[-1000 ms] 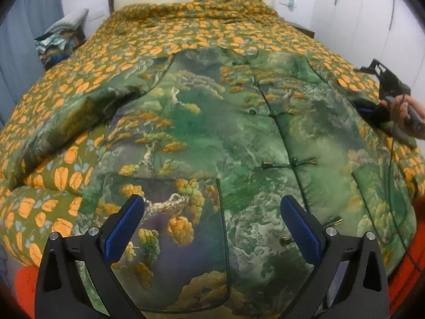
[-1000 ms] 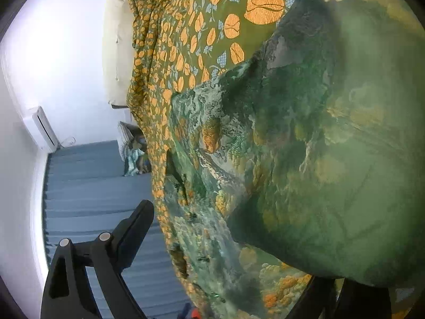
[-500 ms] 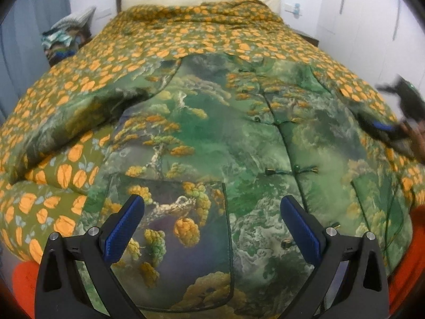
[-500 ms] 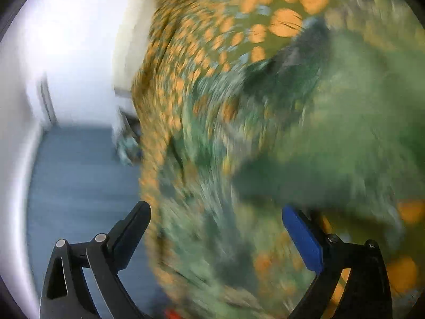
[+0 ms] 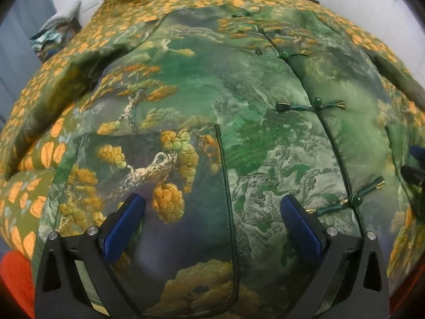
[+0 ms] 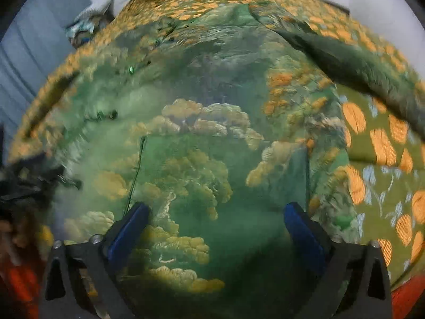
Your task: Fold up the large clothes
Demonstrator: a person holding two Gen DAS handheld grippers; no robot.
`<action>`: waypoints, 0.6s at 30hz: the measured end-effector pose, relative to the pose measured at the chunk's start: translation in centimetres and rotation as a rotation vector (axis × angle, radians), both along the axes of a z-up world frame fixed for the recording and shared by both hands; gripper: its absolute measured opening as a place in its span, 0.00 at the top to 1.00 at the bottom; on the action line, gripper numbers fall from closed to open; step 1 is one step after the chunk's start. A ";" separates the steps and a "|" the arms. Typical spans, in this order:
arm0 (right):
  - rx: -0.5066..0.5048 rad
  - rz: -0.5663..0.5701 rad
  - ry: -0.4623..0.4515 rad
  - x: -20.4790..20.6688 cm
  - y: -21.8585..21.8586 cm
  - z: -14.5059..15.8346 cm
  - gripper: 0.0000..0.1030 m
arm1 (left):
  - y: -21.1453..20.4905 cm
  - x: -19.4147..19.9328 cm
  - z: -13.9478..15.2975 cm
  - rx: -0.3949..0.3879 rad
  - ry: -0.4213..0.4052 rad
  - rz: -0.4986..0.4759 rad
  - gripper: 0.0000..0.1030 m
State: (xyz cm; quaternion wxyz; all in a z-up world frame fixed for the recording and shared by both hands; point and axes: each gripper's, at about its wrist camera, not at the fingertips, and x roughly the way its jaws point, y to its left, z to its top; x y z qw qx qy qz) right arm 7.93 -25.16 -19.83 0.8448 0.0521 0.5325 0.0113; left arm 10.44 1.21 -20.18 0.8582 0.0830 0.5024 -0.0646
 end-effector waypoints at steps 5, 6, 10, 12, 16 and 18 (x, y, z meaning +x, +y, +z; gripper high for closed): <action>-0.004 0.006 -0.006 0.6 -0.5 -1.2 0.00 | -0.2 0.3 -0.2 0.015 0.035 0.006 0.00; 0.004 0.004 -0.009 0.8 -0.4 -1.3 0.00 | -0.1 0.4 -0.2 0.021 0.041 0.005 0.00; -0.012 0.005 -0.022 0.8 0.0 -1.3 0.00 | -0.4 0.4 -0.3 0.038 0.042 -0.003 0.00; -0.020 0.005 -0.029 0.3 0.2 -1.3 0.00 | -0.5 0.5 -0.4 0.044 0.042 -0.005 0.00; -0.021 0.003 -0.032 0.5 0.2 -1.4 0.00 | -0.7 0.5 -0.3 0.051 0.046 -0.001 0.00; -0.021 0.003 -0.033 0.5 0.2 -1.4 0.00 | -0.8 0.6 -0.4 0.058 0.046 -0.001 0.00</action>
